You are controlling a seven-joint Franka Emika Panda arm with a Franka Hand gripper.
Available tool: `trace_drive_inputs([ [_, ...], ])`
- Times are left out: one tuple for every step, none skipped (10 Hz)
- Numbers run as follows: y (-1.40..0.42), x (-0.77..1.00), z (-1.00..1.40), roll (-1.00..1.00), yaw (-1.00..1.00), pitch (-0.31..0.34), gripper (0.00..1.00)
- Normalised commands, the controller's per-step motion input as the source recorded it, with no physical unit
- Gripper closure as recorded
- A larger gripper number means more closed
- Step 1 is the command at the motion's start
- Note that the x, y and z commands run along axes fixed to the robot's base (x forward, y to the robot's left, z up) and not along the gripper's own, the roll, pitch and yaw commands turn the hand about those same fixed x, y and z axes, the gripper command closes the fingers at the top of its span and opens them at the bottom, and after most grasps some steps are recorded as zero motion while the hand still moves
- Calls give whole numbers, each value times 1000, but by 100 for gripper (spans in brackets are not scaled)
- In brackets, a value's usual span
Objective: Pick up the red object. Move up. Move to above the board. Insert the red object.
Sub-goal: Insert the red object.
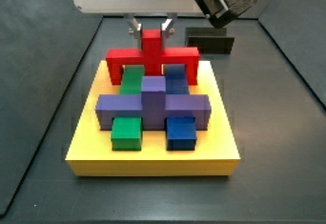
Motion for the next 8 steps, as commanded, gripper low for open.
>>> trace_drive_inputs([
  [26,0,-311,0,0,0,100],
  [-17,11,-589,43,0,0,100],
  [-140,43,-834,169,0,0,100],
  [-146,51,-891,230,0,0,100],
  [-131,17,-871,249,0,0,100],
  [-106,0,-751,240,0,0,100],
  [-20,0,-169,103,0,0,100],
  [0,0,0,0,0,0,100],
])
